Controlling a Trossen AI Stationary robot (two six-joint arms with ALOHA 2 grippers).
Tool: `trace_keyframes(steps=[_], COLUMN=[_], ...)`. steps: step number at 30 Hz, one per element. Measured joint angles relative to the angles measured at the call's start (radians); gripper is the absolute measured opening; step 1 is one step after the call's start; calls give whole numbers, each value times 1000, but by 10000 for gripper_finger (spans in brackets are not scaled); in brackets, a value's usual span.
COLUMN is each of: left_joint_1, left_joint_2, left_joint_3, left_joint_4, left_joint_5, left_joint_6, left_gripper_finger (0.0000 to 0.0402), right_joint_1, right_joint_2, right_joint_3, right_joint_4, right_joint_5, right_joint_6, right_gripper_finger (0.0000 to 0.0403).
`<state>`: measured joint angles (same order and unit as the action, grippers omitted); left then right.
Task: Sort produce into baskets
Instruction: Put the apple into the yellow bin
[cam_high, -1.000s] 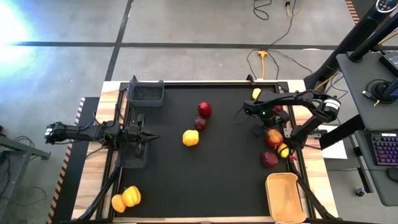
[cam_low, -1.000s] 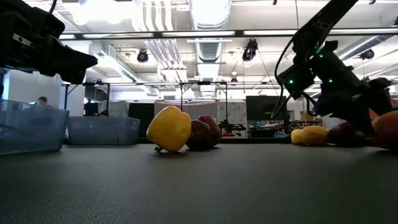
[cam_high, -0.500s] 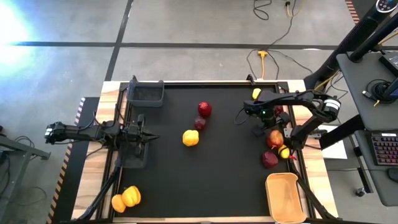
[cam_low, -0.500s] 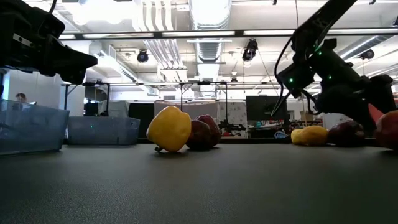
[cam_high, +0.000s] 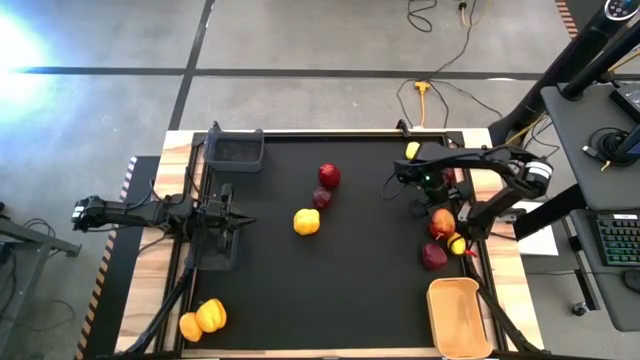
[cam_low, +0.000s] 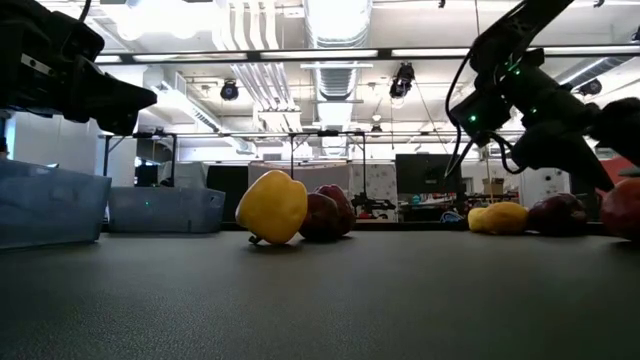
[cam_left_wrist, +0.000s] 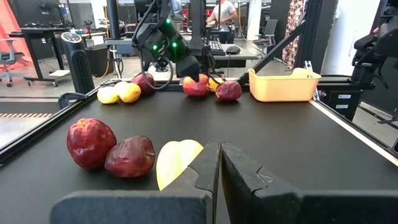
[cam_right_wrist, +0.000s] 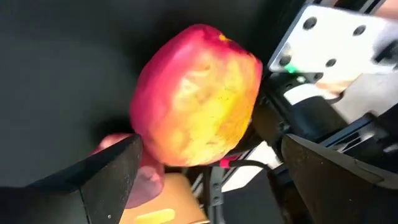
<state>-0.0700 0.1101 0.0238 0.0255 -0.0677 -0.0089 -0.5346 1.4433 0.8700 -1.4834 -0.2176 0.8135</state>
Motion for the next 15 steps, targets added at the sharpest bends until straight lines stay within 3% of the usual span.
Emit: trace_keyframes(steps=[10, 15], left_joint_1=[0, 0], left_joint_2=[0, 0], left_joint_3=[0, 0], left_joint_4=[1, 36], left_joint_5=[0, 0], left_joint_6=[-11, -179], left_gripper_finger=[0, 0], right_joint_1=[64, 101], right_joint_2=[-90, -114], right_joint_3=[-23, -53], right_joint_4=[14, 109], right_joint_5=[-5, 0], right_joint_6=[226, 349], right_gripper_finger=[377, 377])
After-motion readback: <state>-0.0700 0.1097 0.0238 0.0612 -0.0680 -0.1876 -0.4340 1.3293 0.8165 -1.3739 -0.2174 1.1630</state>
